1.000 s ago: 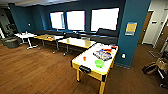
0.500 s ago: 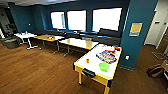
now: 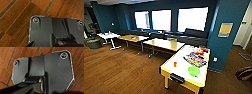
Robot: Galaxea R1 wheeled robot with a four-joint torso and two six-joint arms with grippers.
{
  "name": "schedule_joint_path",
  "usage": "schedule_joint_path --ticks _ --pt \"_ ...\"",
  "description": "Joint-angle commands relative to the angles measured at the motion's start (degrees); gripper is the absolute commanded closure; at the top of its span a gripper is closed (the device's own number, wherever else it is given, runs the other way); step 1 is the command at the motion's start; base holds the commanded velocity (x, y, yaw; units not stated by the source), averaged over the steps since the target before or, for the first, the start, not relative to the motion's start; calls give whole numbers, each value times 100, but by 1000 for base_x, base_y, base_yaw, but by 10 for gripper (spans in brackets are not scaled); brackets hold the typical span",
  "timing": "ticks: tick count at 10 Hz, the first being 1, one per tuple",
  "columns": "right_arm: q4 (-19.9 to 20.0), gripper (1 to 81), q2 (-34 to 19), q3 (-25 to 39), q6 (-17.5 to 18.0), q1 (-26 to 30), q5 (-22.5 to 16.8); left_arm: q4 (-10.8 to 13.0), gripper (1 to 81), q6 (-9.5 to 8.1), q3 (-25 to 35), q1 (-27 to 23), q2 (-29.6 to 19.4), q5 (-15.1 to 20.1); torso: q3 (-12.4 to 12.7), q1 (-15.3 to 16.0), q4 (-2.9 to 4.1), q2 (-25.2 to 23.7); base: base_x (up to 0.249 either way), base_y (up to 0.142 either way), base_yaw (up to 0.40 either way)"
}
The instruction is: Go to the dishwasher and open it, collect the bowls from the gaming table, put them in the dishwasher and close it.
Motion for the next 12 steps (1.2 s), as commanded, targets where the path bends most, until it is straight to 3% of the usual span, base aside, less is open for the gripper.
schedule_joint_path --ticks 1,12 --pt "36 10 19 10 -16 278 -299 31 10 22 -29 -251 -36 239 0 0 0 0 248 117 0" --pt "36 10 10 10 -16 269 -299 22 10 22 -29 -251 -36 230 0 0 0 0 237 117 0"
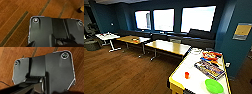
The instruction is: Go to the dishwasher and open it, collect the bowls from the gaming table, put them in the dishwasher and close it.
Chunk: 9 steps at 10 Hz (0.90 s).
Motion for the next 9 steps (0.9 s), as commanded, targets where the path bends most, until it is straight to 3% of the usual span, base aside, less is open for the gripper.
schedule_joint_path --ticks 1,9 --pt "38 10 -1 10 -16 278 -305 22 10 22 -26 -251 -48 245 0 -2 0 0 208 117 0" --pt "29 10 8 10 -16 304 -305 31 10 22 -34 -251 -22 245 0 -2 0 -2 197 109 0"
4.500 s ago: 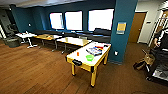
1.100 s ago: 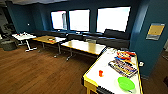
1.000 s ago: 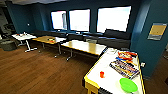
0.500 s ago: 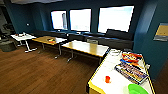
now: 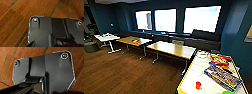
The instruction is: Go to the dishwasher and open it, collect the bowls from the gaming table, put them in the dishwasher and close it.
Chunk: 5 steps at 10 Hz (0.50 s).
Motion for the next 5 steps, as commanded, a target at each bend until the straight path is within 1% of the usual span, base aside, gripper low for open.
schedule_joint_path --ticks 1,5 --pt "29 10 -3 10 -16 296 -300 31 10 19 -32 -254 -18 245 0 0 0 0 192 97 0" --pt "38 10 -3 10 -16 287 -300 22 10 19 -32 -254 -18 253 0 -2 0 0 186 87 0"
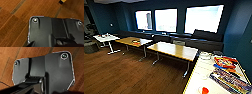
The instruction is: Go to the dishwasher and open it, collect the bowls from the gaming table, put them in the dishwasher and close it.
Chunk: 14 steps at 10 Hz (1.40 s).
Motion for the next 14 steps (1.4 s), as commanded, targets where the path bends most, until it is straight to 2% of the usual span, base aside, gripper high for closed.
schedule_joint_path --ticks 1,9,14 --pt "38 10 -1 10 -14 274 -308 13 10 19 -29 -251 -38 247 0 0 0 -2 135 63 0" --pt "38 10 -1 10 -14 265 -308 22 10 10 -29 -251 -55 265 -2 0 0 5 0 0 -11" --pt "29 10 -1 19 -14 273 -264 49 10 -7 -29 -251 -82 273 -2 -2 0 5 0 0 -283"
